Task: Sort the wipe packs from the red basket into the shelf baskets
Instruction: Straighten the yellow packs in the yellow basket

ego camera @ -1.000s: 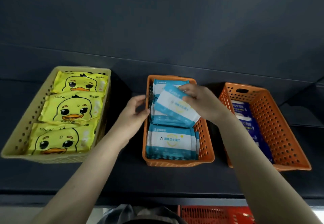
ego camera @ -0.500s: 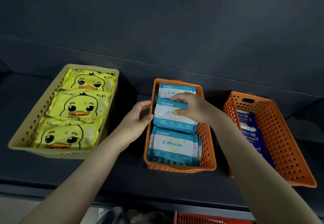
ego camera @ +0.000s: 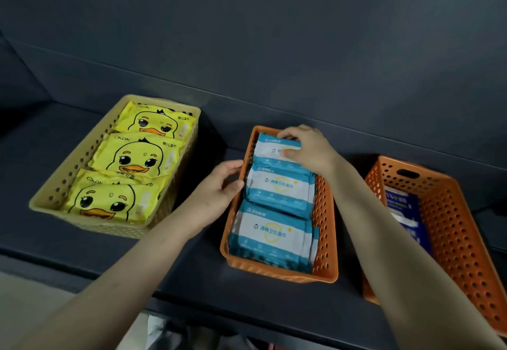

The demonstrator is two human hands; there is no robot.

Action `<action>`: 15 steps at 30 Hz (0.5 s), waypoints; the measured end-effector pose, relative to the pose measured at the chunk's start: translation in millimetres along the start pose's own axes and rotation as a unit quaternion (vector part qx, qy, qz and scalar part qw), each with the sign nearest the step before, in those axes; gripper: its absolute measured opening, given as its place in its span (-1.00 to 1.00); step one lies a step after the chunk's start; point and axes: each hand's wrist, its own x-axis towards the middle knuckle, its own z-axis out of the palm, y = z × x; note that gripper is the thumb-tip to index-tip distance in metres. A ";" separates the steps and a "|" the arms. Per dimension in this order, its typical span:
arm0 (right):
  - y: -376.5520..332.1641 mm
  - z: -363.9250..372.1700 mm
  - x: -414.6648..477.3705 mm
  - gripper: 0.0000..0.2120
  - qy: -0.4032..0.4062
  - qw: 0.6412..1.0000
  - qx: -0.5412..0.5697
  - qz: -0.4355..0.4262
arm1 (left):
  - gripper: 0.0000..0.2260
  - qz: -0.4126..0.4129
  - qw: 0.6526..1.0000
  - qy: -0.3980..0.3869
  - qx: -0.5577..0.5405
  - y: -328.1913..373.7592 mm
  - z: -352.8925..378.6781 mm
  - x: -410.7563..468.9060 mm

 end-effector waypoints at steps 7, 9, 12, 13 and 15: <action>-26.7 -12.6 -10.5 -0.68 0.034 0.998 0.034 -0.027 | -0.64 0.067 0.995 0.003 0.073 23.3 -49.6 -11.1; -49.7 -9.8 -14.9 -0.68 0.049 0.994 0.080 -0.057 | -0.68 0.090 0.989 0.035 0.111 26.3 -84.9 -11.0; -90.6 4.8 -15.3 -0.65 0.029 0.990 0.108 -0.090 | -0.74 0.086 0.977 0.093 0.173 20.1 -143.5 -2.0; -103.6 11.9 -13.4 -0.64 0.017 0.989 0.114 -0.093 | -0.75 0.078 0.971 0.107 0.200 15.9 -161.5 3.7; -127.4 27.6 -6.8 -0.64 -0.001 0.987 0.130 -0.090 | -0.75 0.061 0.961 0.111 0.247 6.0 -192.2 18.5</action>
